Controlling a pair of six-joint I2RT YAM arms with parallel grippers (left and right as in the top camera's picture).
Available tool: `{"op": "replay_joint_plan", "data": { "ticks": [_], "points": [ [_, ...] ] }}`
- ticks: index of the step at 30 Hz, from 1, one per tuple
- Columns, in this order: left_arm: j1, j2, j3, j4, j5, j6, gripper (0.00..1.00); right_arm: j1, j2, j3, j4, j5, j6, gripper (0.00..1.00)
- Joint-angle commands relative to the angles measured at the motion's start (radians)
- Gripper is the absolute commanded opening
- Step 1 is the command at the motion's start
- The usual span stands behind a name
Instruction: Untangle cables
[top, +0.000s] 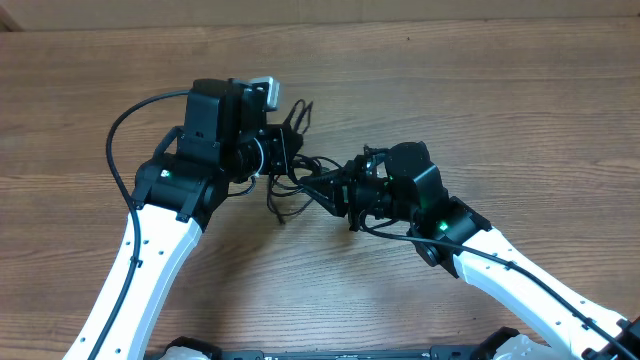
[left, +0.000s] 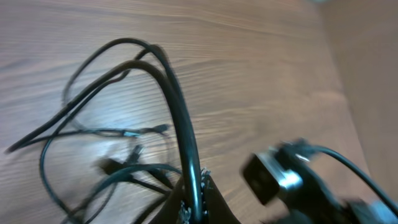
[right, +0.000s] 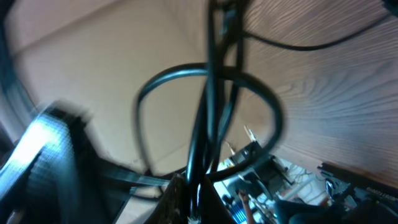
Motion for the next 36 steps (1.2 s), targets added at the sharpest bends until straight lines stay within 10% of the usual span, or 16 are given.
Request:
{"op": "replay_joint_plan", "data": {
  "ticks": [1,36],
  "points": [
    [-0.006,-0.024,0.014,-0.042,-0.171,-0.146,0.04,0.004,-0.009,0.012,0.087,-0.082,-0.070,0.04],
    [0.054,-0.006,0.014,-0.185,-0.331,-0.430,0.04,0.004,-0.009,0.011,0.810,-0.316,-0.341,0.04]
  ]
}}
